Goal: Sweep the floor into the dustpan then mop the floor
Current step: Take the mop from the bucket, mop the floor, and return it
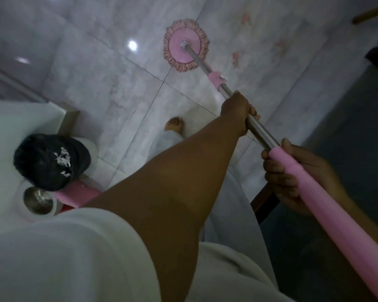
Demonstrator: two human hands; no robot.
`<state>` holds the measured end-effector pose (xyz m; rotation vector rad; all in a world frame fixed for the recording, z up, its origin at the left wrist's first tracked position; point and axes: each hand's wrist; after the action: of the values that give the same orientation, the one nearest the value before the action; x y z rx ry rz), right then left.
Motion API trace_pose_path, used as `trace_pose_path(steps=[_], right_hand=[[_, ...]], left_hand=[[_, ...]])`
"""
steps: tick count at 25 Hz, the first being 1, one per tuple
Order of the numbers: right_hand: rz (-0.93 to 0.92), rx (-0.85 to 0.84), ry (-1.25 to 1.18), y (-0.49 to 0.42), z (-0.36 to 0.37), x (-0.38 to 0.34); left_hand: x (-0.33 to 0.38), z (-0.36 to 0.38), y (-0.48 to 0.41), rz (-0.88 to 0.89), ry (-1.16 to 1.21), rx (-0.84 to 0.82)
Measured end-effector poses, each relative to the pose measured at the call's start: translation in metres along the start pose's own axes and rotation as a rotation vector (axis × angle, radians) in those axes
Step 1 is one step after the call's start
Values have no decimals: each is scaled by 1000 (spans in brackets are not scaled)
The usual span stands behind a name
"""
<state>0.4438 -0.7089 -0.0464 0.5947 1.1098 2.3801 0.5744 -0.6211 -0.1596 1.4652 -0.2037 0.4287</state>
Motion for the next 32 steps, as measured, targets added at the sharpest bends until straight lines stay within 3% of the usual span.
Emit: trace_pose_path(steps=[3,9,12,25,32], right_hand=[[-54,-62,-162,-24,17,-2],[-158,7,-207,-94,102,-23],[-193,-34,-264,-113,123,-18],[-261,-200,-592,-86,79,104],[-317,-137,-593,-91,76,18]], left_hand=[[22,-8,-20,30,-82,-39],[103,-54,-59,60,-234,-65],[120,-70,-65,65,-308,-74],[10,-79,-13,-58,-537,-179],[55,-21,-69,-21,-524,-176]])
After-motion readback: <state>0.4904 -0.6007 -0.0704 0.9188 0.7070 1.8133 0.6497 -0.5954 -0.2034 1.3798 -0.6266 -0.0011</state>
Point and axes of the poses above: each hand's wrist, its own y-axis away from the middle knuckle, its own z-axis out of the palm, x = y × z, and after that the axes turned 13 degrees about z, right-handed
